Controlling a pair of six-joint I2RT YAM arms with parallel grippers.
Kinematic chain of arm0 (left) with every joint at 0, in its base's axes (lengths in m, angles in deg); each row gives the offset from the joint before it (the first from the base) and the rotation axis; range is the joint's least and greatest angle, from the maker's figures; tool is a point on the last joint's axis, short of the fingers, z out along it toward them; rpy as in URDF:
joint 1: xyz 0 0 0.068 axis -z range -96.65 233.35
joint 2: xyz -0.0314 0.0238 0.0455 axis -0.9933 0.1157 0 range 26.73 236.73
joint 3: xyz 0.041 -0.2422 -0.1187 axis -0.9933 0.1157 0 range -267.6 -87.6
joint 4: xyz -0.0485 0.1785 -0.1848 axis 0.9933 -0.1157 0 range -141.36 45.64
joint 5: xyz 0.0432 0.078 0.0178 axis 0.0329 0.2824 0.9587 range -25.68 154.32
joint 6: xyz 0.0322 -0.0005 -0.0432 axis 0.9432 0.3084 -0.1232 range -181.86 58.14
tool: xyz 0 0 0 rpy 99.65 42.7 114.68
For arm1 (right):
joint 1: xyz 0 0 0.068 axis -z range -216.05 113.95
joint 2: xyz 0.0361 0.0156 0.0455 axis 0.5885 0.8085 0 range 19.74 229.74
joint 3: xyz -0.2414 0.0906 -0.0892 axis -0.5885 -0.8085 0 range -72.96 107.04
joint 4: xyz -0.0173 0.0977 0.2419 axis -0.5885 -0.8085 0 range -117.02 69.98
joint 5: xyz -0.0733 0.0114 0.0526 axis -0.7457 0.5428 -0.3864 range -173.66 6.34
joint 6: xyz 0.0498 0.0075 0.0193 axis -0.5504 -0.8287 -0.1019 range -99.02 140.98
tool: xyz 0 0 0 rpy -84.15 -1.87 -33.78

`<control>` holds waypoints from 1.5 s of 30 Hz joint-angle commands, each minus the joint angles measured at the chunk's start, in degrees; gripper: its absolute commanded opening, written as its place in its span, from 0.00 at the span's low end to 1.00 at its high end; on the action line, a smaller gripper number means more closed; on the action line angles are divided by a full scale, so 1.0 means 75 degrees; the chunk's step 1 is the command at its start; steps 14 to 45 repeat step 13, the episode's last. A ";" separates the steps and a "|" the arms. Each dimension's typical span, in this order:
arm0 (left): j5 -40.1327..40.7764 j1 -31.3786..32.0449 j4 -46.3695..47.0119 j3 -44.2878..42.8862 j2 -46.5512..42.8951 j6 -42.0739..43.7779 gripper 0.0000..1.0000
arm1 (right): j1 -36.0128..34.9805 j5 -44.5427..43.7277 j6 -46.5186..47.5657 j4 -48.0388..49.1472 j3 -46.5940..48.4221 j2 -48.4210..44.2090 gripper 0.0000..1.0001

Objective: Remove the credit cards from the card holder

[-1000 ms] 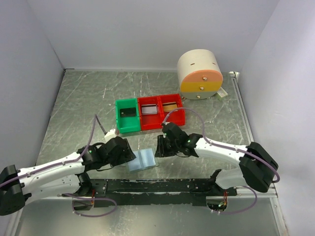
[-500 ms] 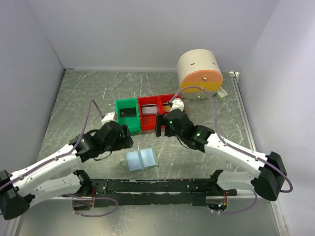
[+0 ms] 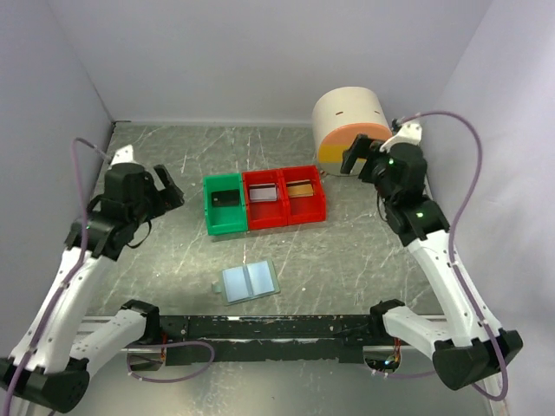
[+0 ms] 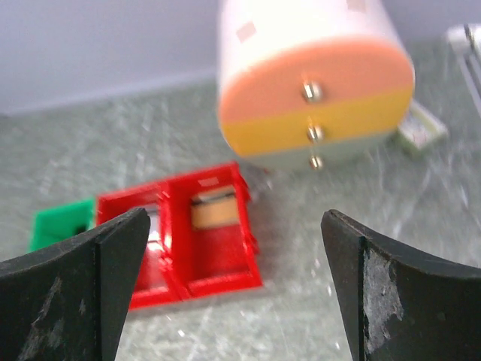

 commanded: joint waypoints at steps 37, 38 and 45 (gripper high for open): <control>0.0756 -0.0054 -0.1085 -0.2035 -0.0138 0.0731 1.00 | 0.0011 0.1043 0.1315 -0.0363 0.2527 0.0001 1.00; 0.0756 -0.0054 -0.1085 -0.2035 -0.0138 0.0731 1.00 | 0.0011 0.1043 0.1315 -0.0363 0.2527 0.0001 1.00; 0.0756 -0.0054 -0.1085 -0.2035 -0.0138 0.0731 1.00 | 0.0011 0.1043 0.1315 -0.0363 0.2527 0.0001 1.00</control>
